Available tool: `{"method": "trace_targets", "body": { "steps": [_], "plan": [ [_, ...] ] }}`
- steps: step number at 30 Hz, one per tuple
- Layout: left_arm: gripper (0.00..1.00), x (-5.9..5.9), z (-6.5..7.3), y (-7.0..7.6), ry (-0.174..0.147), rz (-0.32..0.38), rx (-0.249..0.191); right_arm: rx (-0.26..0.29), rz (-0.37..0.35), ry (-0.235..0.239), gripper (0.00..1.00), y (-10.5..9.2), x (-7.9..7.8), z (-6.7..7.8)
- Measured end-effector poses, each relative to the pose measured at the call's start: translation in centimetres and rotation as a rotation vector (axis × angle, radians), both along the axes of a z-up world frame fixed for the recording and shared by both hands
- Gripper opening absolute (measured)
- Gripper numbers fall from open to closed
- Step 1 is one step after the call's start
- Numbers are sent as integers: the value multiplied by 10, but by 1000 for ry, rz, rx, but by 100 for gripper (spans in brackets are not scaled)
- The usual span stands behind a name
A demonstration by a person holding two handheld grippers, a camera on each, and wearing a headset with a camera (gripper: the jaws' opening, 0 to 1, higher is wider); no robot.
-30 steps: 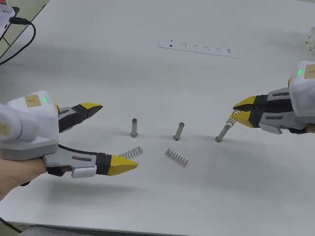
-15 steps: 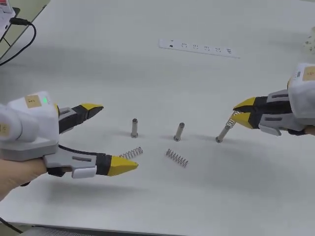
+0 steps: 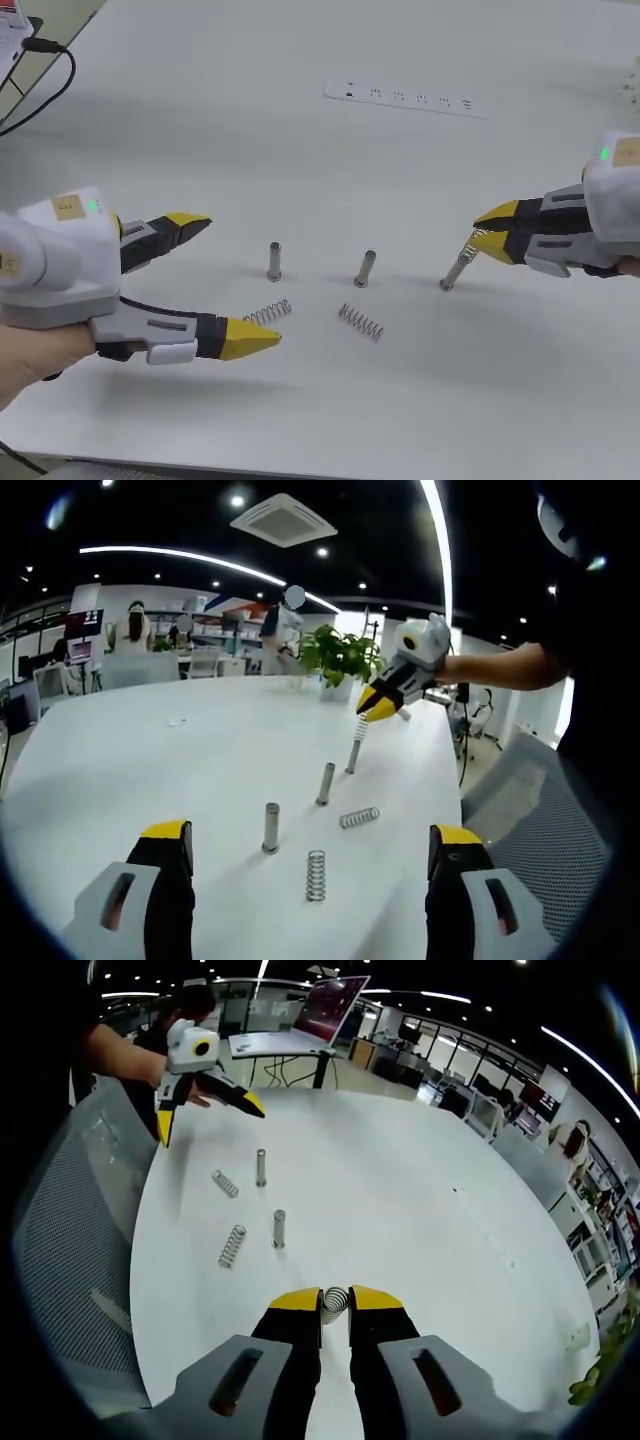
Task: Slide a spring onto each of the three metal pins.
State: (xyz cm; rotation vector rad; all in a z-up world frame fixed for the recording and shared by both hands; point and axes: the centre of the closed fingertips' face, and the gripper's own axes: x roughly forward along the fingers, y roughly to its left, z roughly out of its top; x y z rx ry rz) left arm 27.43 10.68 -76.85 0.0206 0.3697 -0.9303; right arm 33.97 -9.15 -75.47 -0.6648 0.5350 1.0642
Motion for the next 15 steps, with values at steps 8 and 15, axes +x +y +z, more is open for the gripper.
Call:
{"method": "trace_targets", "body": {
  "steps": [8, 15],
  "plan": [
    [94, 0, 0, 1, -2, 1, -4, -3, -3, 3, 7, -1, 1, -3],
    [94, 2, 1, 1, -2, 2, -6, -6, -3, 6, 7, 0, 2, -7]
  ]
}}
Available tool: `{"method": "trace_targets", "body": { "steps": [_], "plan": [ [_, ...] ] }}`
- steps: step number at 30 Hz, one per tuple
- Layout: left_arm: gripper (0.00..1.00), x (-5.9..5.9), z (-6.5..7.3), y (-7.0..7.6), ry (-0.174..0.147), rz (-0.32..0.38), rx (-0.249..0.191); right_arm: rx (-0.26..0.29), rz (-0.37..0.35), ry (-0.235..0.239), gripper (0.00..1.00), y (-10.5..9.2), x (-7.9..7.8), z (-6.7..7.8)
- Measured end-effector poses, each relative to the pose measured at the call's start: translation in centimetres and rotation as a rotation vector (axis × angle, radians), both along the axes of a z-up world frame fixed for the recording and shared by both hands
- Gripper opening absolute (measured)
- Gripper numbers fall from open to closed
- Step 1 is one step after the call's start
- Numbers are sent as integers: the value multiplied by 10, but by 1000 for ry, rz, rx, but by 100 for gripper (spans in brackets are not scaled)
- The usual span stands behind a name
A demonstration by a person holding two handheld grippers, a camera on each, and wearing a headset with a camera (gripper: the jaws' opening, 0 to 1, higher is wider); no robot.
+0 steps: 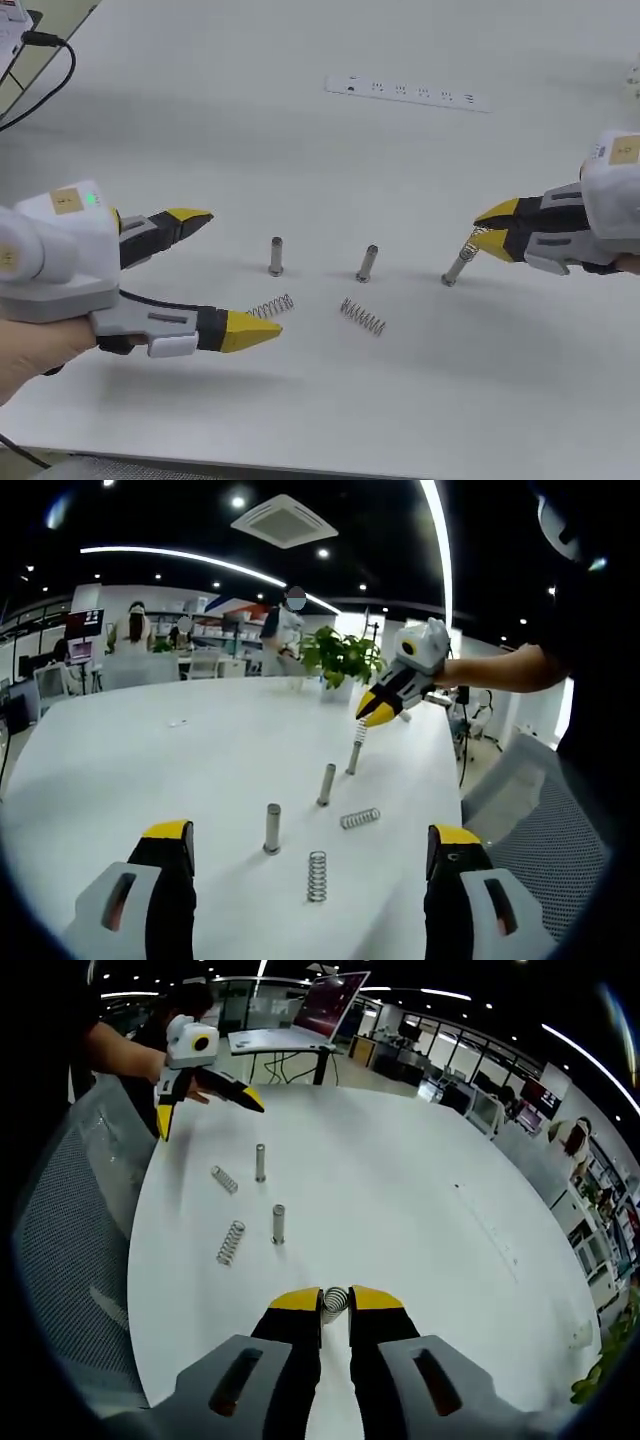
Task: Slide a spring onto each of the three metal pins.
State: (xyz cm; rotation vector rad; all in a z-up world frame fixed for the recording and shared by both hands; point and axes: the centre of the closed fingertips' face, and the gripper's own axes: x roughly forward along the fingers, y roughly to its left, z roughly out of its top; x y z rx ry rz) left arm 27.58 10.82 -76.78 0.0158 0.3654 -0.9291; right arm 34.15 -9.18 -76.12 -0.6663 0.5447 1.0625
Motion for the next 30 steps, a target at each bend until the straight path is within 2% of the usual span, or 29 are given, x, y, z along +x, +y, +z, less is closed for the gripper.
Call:
{"method": "trace_targets", "body": {
  "steps": [30],
  "plan": [
    [94, 0, -4, 4, 6, 7, 13, -33, -15, 39, 8, -2, 0, -29]
  ]
}}
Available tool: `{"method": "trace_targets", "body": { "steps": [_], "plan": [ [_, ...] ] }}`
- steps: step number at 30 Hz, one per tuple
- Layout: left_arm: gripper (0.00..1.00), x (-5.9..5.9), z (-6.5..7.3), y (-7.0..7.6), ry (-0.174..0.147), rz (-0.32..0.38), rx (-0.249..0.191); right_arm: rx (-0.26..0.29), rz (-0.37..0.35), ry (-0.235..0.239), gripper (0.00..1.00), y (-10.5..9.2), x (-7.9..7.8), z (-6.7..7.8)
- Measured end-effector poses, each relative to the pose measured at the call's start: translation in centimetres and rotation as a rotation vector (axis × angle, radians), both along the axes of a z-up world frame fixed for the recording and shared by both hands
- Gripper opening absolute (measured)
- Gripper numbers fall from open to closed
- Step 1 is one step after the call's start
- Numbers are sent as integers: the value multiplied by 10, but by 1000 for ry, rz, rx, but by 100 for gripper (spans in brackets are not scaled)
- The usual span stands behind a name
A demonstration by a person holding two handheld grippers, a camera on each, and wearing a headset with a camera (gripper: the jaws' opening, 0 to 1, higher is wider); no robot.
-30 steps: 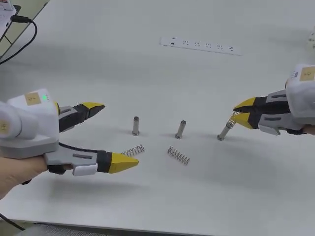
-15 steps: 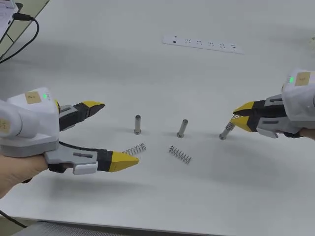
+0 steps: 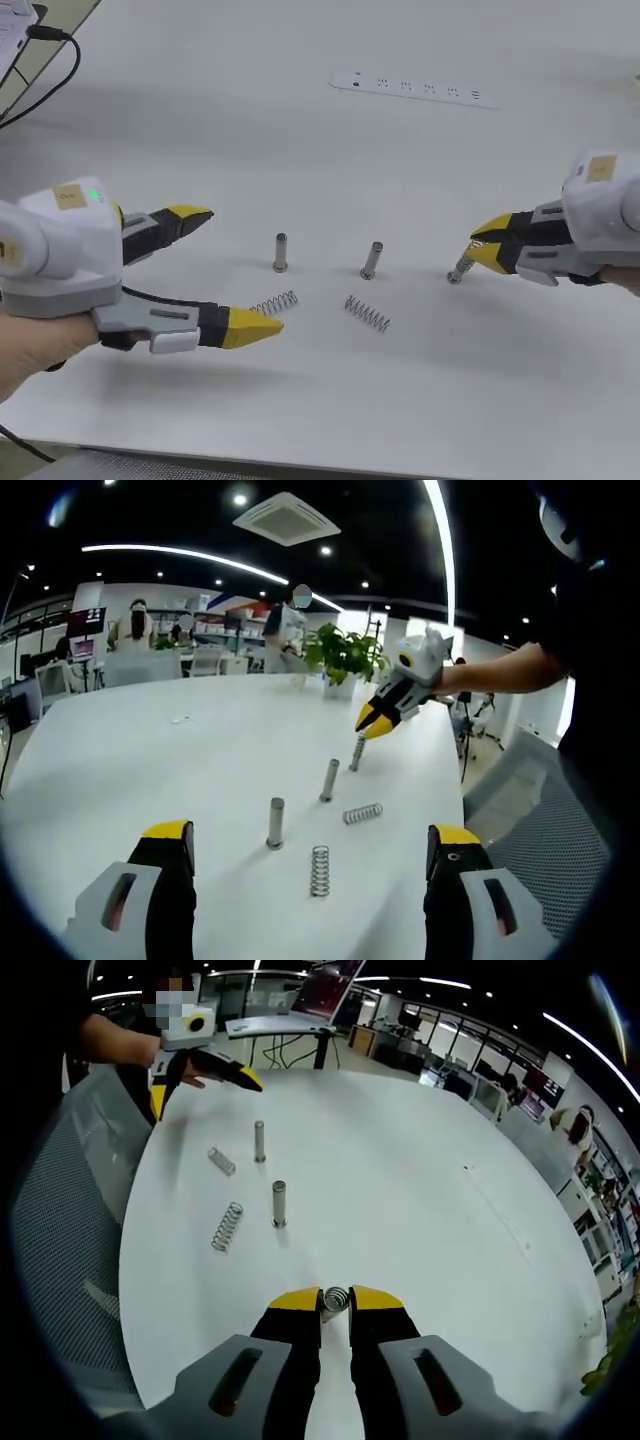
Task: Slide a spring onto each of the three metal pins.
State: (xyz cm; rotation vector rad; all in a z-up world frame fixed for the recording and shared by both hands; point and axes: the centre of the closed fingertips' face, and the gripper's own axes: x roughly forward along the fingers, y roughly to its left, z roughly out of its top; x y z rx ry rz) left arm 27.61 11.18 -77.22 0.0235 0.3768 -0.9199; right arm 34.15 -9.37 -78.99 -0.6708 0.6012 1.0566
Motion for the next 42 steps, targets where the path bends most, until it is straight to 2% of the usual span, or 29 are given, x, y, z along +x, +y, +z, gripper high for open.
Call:
{"method": "trace_targets", "body": {
  "steps": [32, 42],
  "plan": [
    [90, 0, 4, 2, -2, -2, -3, -23, -25, 40, 8, -5, -2, -21],
    [87, -1, 3, 2, 2, -5, -6, -25, -21, 39, 9, -3, -1, -21]
  ]
}}
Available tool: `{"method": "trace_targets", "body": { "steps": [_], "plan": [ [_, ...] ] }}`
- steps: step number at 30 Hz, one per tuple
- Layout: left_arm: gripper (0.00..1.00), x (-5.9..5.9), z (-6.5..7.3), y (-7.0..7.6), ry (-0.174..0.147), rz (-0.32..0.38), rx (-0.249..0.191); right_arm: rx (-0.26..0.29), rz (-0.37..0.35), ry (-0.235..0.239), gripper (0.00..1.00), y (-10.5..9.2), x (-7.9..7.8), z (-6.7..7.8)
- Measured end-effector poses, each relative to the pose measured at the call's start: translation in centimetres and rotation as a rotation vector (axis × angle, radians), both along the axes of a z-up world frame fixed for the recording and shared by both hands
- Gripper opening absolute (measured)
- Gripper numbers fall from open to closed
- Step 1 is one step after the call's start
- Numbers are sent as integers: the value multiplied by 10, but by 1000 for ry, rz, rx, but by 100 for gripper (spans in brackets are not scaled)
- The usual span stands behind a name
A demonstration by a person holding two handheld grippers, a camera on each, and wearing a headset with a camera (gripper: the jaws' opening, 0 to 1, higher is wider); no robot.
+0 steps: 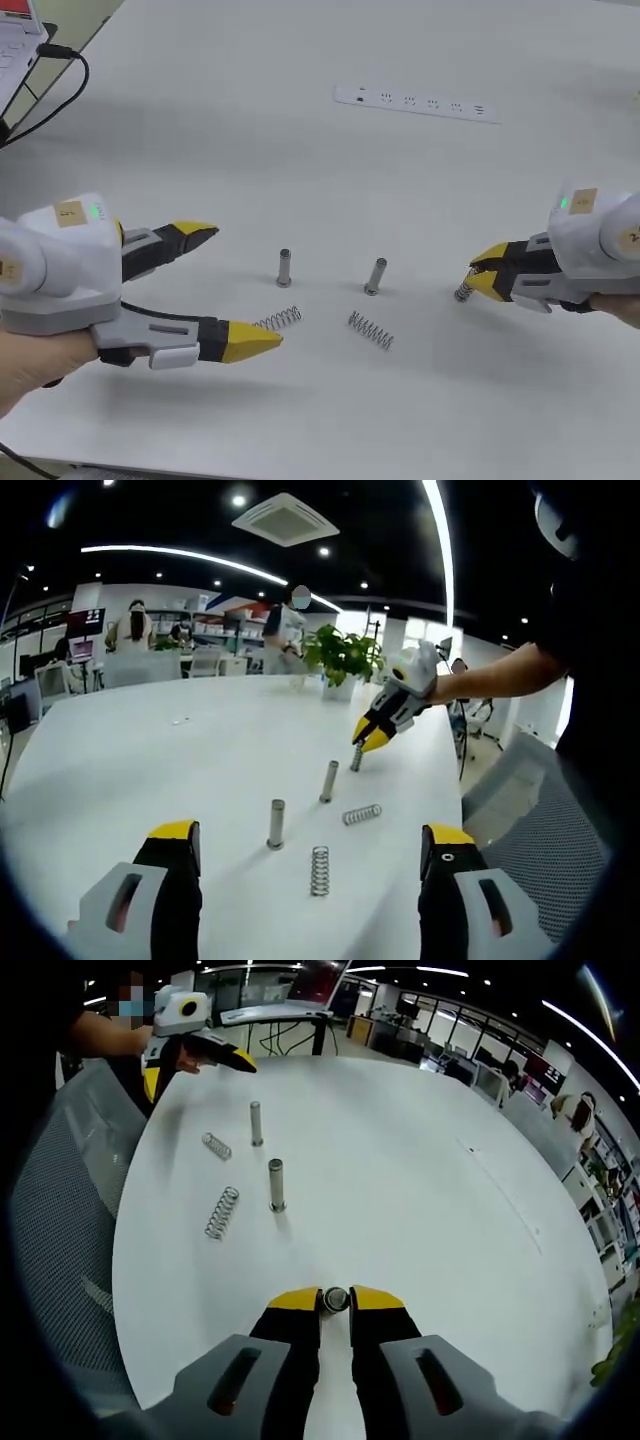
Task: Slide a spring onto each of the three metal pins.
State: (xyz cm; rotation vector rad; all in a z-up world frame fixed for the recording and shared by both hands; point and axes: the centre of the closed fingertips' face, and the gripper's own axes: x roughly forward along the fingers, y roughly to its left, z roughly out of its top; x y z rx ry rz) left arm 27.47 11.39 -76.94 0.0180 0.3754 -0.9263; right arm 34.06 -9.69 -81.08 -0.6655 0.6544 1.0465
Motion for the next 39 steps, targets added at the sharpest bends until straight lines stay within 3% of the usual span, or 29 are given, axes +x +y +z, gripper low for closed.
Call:
{"method": "trace_targets", "body": {
  "steps": [11, 19, 30, 39],
  "plan": [
    [87, -1, -1, 0, 5, 0, 0, 12, -4, 2, 9, 0, 0, 2],
    [86, 0, 1, -1, 5, 3, -6, 29, -2, -6, 16, 2, 0, 8],
    [85, 0, 0, 2, 10, 9, -2, 102, -68, -44, 34, -1, 9, 25],
    [84, 1, 0, 1, 18, 12, -6, 117, -82, -71, 31, -3, 10, 37]
  ]
}}
